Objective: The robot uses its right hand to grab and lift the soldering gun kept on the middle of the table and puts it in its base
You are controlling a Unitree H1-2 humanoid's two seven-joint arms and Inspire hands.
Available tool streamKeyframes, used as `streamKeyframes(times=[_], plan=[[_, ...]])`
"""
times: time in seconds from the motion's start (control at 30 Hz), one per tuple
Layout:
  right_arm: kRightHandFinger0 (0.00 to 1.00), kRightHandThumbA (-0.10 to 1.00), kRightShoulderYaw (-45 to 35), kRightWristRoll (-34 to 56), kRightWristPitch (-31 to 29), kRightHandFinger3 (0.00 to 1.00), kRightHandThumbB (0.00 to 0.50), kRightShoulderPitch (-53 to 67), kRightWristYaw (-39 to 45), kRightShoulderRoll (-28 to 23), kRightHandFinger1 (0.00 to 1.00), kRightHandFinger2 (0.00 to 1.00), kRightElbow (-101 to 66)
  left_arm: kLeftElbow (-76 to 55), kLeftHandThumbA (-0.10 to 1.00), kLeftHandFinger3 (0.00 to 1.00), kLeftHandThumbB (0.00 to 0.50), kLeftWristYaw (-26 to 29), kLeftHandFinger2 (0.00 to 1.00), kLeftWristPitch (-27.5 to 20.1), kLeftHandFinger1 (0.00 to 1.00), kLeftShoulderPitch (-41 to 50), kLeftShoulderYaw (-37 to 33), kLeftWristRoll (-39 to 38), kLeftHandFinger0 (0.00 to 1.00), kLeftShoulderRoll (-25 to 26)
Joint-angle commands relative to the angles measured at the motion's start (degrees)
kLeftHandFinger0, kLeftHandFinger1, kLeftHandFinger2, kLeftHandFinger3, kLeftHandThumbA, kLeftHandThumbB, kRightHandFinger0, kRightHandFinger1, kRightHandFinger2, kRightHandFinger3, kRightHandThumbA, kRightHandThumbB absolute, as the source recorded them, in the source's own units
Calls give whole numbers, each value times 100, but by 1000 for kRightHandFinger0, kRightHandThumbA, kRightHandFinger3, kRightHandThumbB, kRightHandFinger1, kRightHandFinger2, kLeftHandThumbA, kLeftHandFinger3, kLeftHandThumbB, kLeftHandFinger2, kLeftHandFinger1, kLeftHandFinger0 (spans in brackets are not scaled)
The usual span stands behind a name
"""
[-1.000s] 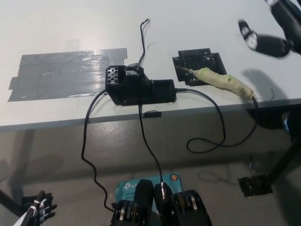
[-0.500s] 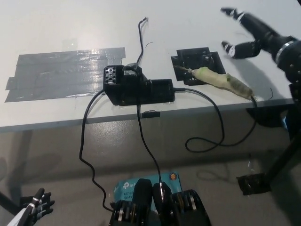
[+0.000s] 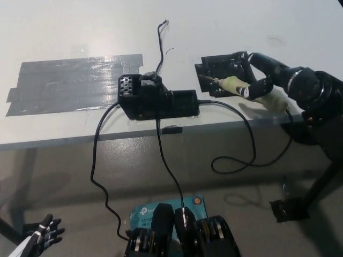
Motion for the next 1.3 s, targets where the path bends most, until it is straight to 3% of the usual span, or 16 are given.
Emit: streamKeyframes(times=[0.0, 0.03, 0.07, 0.13, 0.2, 0.27, 0.33, 0.4, 0.47, 0.5, 0.6, 0.7, 1.0, 1.13, 1.17, 1.27], plan=[[1000, 536, 97, -278, 177, 1000, 259, -194, 169, -172, 1000, 1000, 99, -105, 1000, 1000, 500, -75, 1000, 64, 1000, 28, 31, 30, 1000, 165], [1000, 524, 117, -298, 169, 1000, 259, -185, 185, -204, 1000, 1000, 134, -130, 1000, 1000, 500, -55, 1000, 69, 991, 55, 28, 51, 1000, 148], [1000, 495, 123, -317, 83, 1000, 265, -199, 155, -235, 1000, 1000, 287, -155, 1000, 1000, 441, -34, 1000, 76, 993, 62, 22, 67, 1000, 148], [1000, 474, 58, -286, 46, 1000, 265, -182, 85, -261, 1000, 1000, 408, -184, 1000, 1000, 402, -29, 1000, 77, 1000, 63, 3, 60, 1000, 152], [1000, 484, 52, -333, 78, 1000, 265, -175, 51, -282, 1000, 1000, 457, -171, 1000, 1000, 432, -72, 1000, 77, 1000, 34, -18, 28, 1000, 149], [1000, 472, 44, -369, 141, 1000, 261, -150, 56, -295, 1000, 1000, 391, -165, 1000, 1000, 500, -105, 1000, 75, 1000, -15, -70, 92, 1000, 157], [1000, 479, 48, -399, 171, 1000, 258, -98, 41, -274, 1000, 1000, 329, -160, 1000, 1000, 500, -73, 1000, 77, 1000, -35, -99, 76, 1000, 129], [1000, 480, 87, -442, 267, 1000, 258, -11, 84, -248, 1000, 1000, 153, -198, 1000, 1000, 459, -41, 1000, 77, 1000, -14, -139, 113, 1000, 115], [1000, 472, 189, -521, 200, 1000, 252, -12, 33, -97, 1000, 1000, 315, -226, 1000, 1000, 384, -30, 1000, 76, 1000, 15, -151, 137, 1000, 105], [1000, 476, 223, -539, 227, 1000, 251, -23, 45, -20, 1000, 1000, 368, -246, 1000, 1000, 382, -24, 1000, 77, 1000, 30, -173, 173, 1000, 111], [1000, 466, 217, -529, 206, 1000, 258, -28, -4, 116, 1000, 1000, 515, -258, 1000, 1000, 468, -74, 1000, 76, 1000, 10, -195, 124, 1000, 78], [1000, 458, 201, -564, 239, 1000, 267, -1, -24, 212, 1000, 1000, 562, -271, 1000, 1000, 486, -64, 1000, 75, 1000, -6, -219, 142, 1000, 57], [1000, 464, 264, -719, 185, 1000, 252, 317, 86, -69, 1000, 1000, 609, -376, 1000, 1000, 439, -46, 1000, 77, 1000, 24, -286, 163, 1000, 49], [1000, 425, 144, -669, 157, 1000, 235, 344, 0, -146, 1000, 1000, 849, -350, 1000, 1000, 460, -116, 1000, 35, 1000, -19, -322, 198, 1000, 88], [1000, 389, 34, -588, 243, 1000, 233, 353, -25, -115, 1000, 1000, 846, -366, 1000, 1000, 497, -107, 1000, 61, 1000, -23, -322, 196, 1000, 84], [1000, 397, 11, -626, 223, 1000, 238, 352, 20, -99, 1000, 1000, 793, -365, 1000, 1000, 468, -86, 1000, 77, 1000, -31, -335, 138, 1000, 48]])
